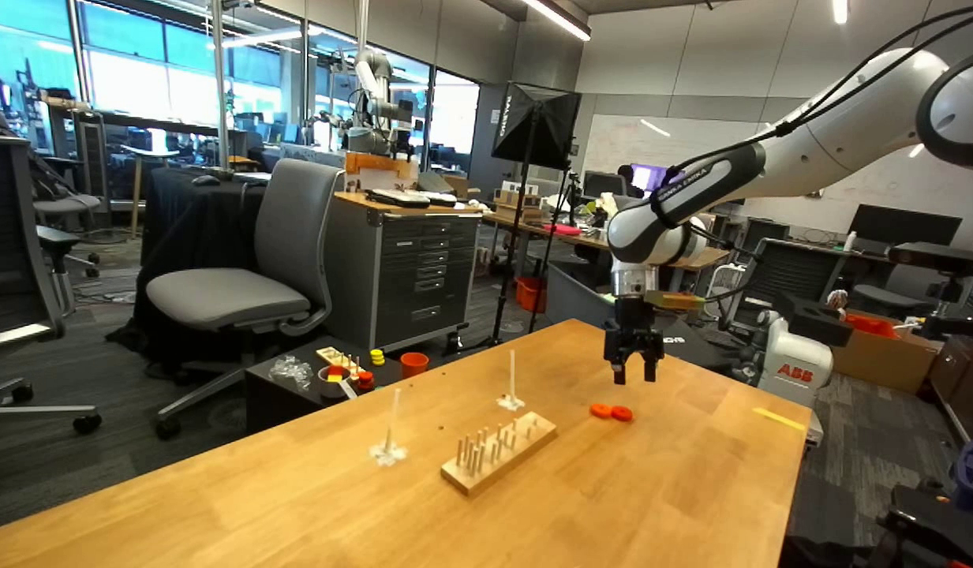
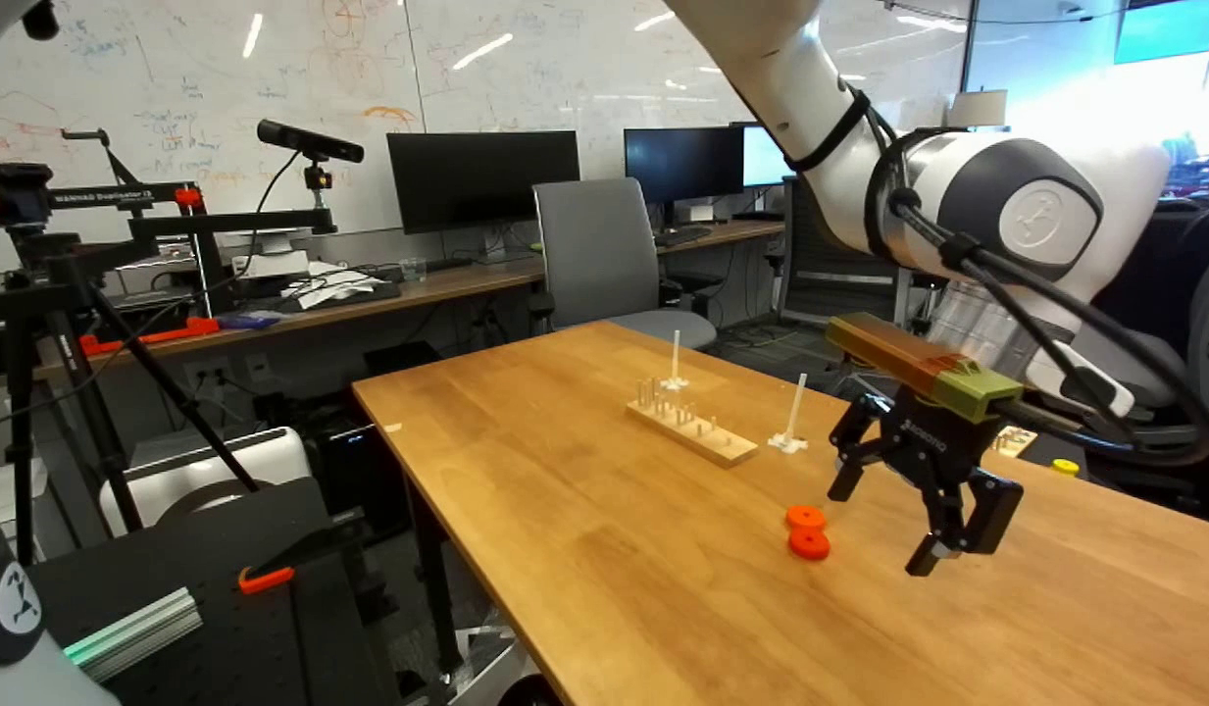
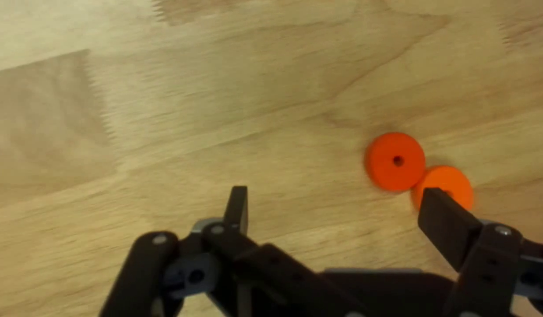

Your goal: Pick the orange ring and put it on the object on the table

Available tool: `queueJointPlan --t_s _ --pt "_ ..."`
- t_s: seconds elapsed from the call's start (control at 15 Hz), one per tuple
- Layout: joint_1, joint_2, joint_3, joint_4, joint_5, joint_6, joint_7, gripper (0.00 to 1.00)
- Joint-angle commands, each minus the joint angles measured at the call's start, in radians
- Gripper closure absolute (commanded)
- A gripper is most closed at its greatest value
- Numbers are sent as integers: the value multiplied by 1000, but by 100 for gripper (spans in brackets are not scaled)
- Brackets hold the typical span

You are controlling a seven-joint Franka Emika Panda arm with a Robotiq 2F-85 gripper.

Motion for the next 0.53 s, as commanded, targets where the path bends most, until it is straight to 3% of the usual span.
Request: queueJointPlan --t_s 0.0,0.07,0.13,0.47 --pt "64 -91 -58 -117 -156 68 22 0" --pt "83 -117 -65 -159 -196 117 35 0" --pt "27 -35 -25 -45 -140 47 12 0" --pt "60 -75 -38 -106 -183 92 27 0"
